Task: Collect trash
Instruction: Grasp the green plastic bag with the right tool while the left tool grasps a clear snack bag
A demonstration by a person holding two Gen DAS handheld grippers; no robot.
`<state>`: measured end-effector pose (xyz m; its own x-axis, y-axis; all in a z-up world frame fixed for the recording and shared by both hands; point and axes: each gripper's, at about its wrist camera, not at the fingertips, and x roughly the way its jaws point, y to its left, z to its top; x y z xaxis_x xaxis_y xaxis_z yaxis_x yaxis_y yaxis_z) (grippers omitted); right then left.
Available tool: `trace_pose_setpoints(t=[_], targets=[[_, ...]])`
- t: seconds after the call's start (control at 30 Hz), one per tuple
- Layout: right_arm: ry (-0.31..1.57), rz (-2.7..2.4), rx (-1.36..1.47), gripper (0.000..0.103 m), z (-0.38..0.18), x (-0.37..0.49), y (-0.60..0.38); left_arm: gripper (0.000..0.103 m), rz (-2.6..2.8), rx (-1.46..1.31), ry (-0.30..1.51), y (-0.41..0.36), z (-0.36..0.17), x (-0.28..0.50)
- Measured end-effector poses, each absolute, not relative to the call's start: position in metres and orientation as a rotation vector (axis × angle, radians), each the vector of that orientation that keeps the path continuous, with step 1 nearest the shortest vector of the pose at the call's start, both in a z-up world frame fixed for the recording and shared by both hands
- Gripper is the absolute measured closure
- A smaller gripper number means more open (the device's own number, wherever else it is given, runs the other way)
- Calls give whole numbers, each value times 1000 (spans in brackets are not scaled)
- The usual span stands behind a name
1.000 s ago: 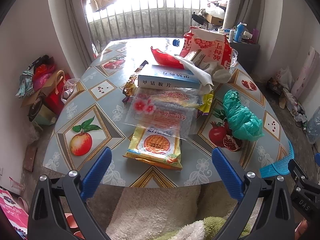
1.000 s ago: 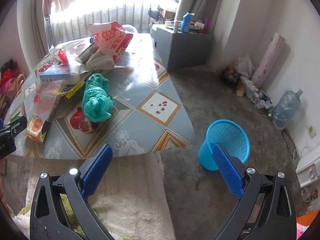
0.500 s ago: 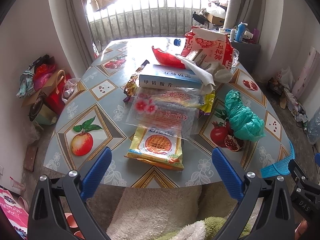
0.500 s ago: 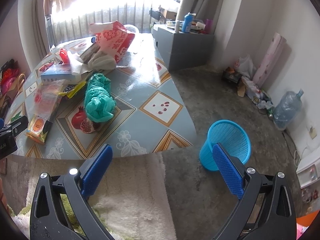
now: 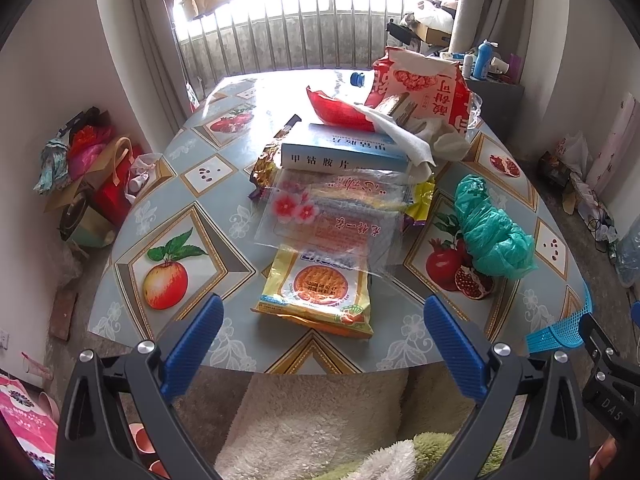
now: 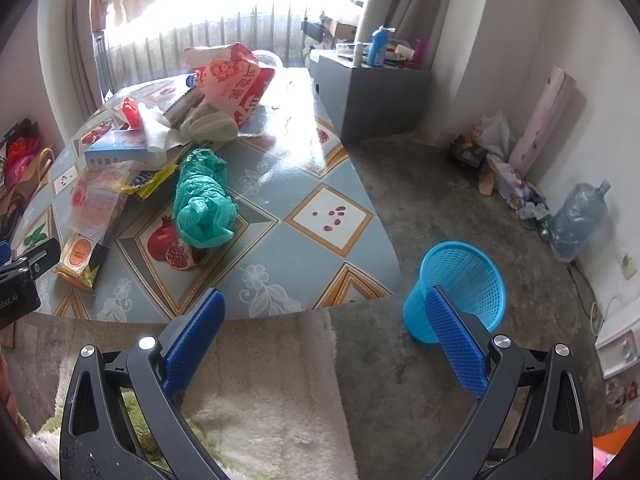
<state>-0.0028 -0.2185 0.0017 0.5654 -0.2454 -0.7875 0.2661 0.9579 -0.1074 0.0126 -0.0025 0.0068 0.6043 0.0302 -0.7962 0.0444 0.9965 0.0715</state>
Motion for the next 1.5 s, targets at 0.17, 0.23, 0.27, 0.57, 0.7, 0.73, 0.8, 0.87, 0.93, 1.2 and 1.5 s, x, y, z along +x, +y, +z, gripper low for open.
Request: trace_pose_setpoints(t=[0.17,0.23,0.27,0.57,0.7,0.73,0.8,0.87,0.93,1.2,1.5], targets=[[918,-282,27,8,0,2,-217,4,-26,98,911,-1,7,16],[901,-265,32,8,2,5,-216,4,-38,118,897,1,9,18],[891,-258,34,8,2,7,-215,4,-45,125,891,3,9,20],[850,-136,74,8,-1,39,-206,4,-195,40,828,37,5,43],[835,-99,83,8,-1,52,-203,4,-253,-17,776,47,6,52],[832,-87,90,8,-1,55,-203,4,-257,-14,782,48,5,57],[832,-63,101,9,-2,62,-204,5,-266,-12,795,49,0,65],[838,-34,109,13,-5,70,-203,9,-276,-23,815,51,-6,75],[847,-11,113,15,-7,75,-201,15,-279,-36,844,55,-13,86],[939,39,131,24,-34,98,-197,37,-259,-86,975,68,-54,131],[1014,53,172,51,-52,105,-199,70,-279,-33,936,65,-59,134]])
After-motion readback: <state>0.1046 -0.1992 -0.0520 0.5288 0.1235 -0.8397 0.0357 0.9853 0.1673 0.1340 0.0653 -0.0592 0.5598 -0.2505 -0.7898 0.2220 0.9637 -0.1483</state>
